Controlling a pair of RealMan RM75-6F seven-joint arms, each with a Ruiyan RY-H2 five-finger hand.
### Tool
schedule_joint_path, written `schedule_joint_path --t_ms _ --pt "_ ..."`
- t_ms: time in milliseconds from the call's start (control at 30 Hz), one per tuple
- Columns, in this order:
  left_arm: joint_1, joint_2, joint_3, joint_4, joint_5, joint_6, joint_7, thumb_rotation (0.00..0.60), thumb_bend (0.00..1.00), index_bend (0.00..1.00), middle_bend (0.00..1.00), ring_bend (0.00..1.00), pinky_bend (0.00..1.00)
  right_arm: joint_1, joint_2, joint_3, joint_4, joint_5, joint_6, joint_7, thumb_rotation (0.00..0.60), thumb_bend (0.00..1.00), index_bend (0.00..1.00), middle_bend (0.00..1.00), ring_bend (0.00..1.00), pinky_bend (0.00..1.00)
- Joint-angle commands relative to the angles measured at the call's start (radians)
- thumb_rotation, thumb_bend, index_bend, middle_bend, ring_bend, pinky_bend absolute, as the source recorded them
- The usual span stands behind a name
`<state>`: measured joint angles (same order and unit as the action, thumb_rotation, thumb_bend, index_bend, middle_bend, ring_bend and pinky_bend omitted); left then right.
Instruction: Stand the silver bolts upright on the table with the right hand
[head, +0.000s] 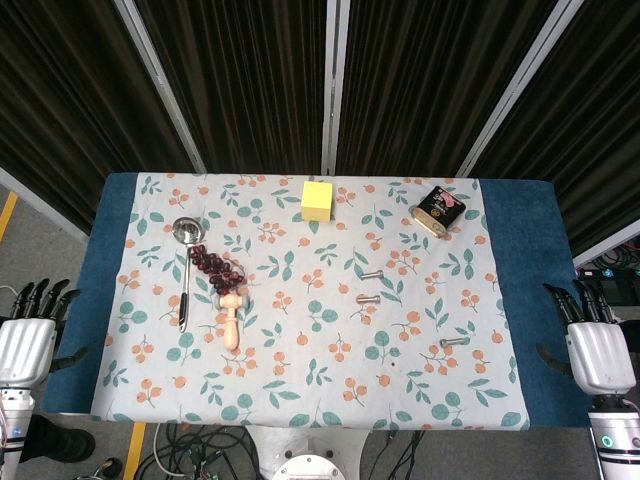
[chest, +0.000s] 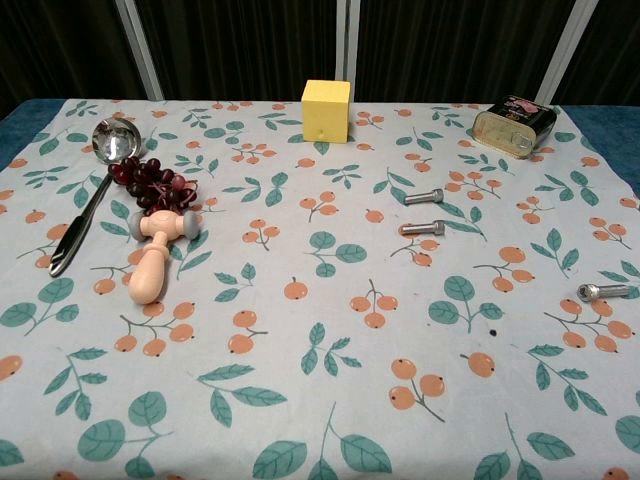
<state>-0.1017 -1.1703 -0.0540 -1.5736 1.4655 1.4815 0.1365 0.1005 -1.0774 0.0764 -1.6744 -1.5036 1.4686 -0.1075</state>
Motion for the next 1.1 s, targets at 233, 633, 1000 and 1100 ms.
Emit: schedule_joint_path --t_ms 233,633,1000,1100 --pt "0.004 -0.005 0.0 0.001 0.004 0.011 0.003 0.6 0.0 0.2 0.11 0.01 0.0 0.004 0.005 -0.005 -0.008 -0.008 -0.007 0.004 0.6 0.11 0.12 0.18 0.0 0.0" --pt "0.004 0.0 0.002 -0.009 0.005 0.008 0.008 0.6 0.0 0.2 0.11 0.01 0.0 0.15 -0.044 0.016 -0.041 -0.007 -0.212 -0.079 0.6 0.16 0.14 0.18 0.0 0.0" --pt "0.005 0.004 0.001 -0.01 0.004 0.008 0.004 0.6 0.0 0.2 0.11 0.01 0.0 0.406 -0.271 0.103 0.082 0.142 -0.494 -0.299 0.6 0.18 0.28 0.18 0.0 0.0" --pt "0.005 0.007 -0.001 -0.012 0.0 0.008 0.004 0.6 0.0 0.2 0.11 0.01 0.0 0.461 -0.354 0.108 0.149 0.146 -0.511 -0.378 0.6 0.18 0.31 0.18 0.0 0.0"
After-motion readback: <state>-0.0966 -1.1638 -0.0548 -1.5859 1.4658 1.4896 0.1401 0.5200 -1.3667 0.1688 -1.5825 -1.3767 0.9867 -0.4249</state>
